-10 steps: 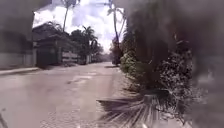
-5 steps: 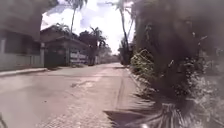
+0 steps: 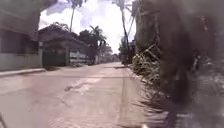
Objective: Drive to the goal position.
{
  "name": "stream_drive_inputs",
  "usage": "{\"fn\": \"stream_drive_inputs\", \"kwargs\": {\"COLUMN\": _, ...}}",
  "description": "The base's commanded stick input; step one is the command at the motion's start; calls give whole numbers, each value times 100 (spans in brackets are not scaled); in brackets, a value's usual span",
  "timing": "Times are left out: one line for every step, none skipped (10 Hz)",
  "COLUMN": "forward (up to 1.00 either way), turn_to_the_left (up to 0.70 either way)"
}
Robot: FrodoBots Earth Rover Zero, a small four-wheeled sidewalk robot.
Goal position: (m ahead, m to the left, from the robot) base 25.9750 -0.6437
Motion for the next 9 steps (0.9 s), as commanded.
{"fn": "stream_drive_inputs", "kwargs": {"forward": 70, "turn_to_the_left": -11}}
{"fn": "stream_drive_inputs", "kwargs": {"forward": 70, "turn_to_the_left": -32}}
{"fn": "stream_drive_inputs", "kwargs": {"forward": 70, "turn_to_the_left": -32}}
{"fn": "stream_drive_inputs", "kwargs": {"forward": 70, "turn_to_the_left": -16}}
{"fn": "stream_drive_inputs", "kwargs": {"forward": 70, "turn_to_the_left": 0}}
{"fn": "stream_drive_inputs", "kwargs": {"forward": 70, "turn_to_the_left": 0}}
{"fn": "stream_drive_inputs", "kwargs": {"forward": 70, "turn_to_the_left": -2}}
{"fn": "stream_drive_inputs", "kwargs": {"forward": 70, "turn_to_the_left": -3}}
{"fn": "stream_drive_inputs", "kwargs": {"forward": 70, "turn_to_the_left": -13}}
